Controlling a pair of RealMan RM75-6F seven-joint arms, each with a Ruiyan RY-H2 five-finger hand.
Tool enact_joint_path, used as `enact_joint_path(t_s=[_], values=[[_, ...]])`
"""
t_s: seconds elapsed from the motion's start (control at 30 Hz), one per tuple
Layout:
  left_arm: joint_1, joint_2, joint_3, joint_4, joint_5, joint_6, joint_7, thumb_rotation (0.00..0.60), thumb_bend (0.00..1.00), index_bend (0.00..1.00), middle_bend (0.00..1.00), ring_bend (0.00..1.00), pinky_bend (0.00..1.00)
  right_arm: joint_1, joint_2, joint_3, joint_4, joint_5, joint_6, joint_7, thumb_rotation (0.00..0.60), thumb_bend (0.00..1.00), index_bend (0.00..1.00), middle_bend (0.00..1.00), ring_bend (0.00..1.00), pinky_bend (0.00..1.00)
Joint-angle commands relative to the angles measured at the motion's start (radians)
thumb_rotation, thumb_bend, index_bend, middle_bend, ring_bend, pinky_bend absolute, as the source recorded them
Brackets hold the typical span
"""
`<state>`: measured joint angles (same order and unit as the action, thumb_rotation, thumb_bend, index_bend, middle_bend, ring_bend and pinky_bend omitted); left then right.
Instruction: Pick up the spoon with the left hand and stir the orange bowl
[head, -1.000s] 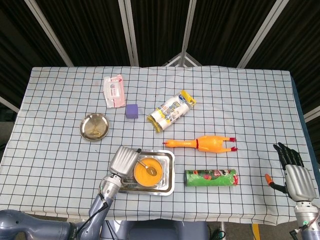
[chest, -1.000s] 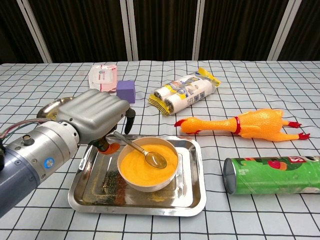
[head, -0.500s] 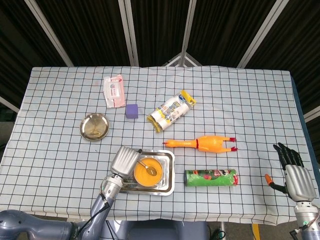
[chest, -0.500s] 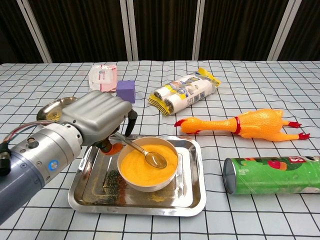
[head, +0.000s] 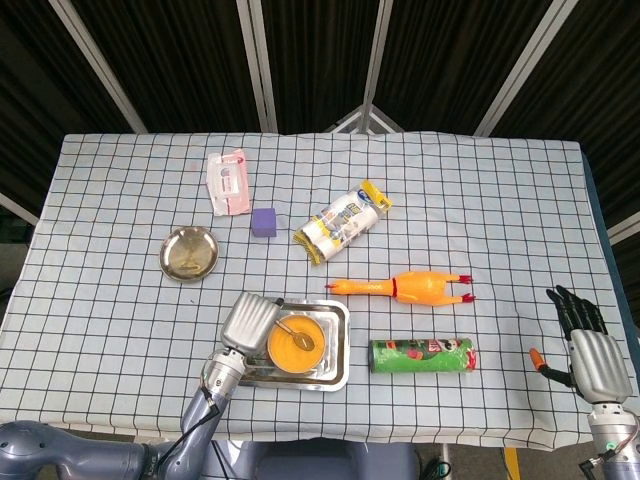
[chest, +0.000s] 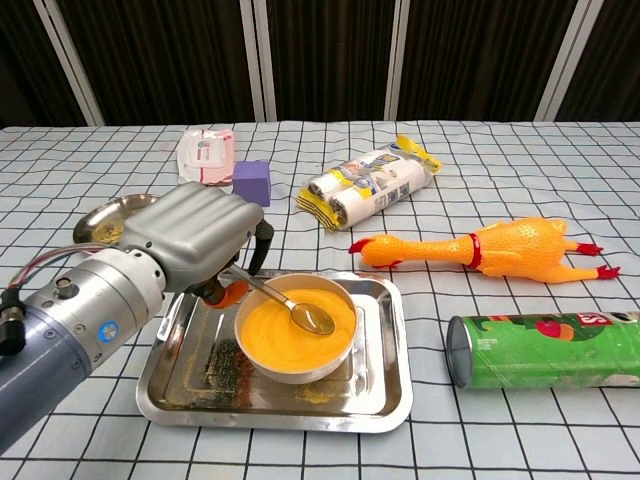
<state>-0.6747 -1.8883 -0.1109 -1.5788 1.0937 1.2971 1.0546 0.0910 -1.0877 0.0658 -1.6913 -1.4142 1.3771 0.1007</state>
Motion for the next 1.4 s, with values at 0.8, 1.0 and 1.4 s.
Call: enact_joint_path(t_s=[0.8, 1.0, 1.4], values=[[0.005, 0.037, -0.006, -0.036, 0.050, 0.015, -0.024, 0.600, 0.80, 0.74, 0.97, 0.88, 0.91, 0.000, 0.001, 0.000, 0.001, 0.000, -0.001, 0.000, 0.600, 0.37, 0.00, 0.00, 0.00, 0.00], [-0.011, 0.103, -0.019, -0.104, 0.019, -0.006, 0.057, 0.600, 0.92, 0.75, 0.97, 0.87, 0.91, 0.000, 0.000, -0.001, 0.001, -0.001, 0.000, -0.002, 0.600, 0.37, 0.00, 0.00, 0.00, 0.00], [-0.067, 0.196, -0.027, -0.246, -0.133, -0.059, 0.249, 0.600, 0.94, 0.76, 0.97, 0.87, 0.91, -0.001, 0.000, 0.000, -0.002, 0.001, 0.001, -0.004, 0.600, 0.37, 0.00, 0.00, 0.00, 0.00]])
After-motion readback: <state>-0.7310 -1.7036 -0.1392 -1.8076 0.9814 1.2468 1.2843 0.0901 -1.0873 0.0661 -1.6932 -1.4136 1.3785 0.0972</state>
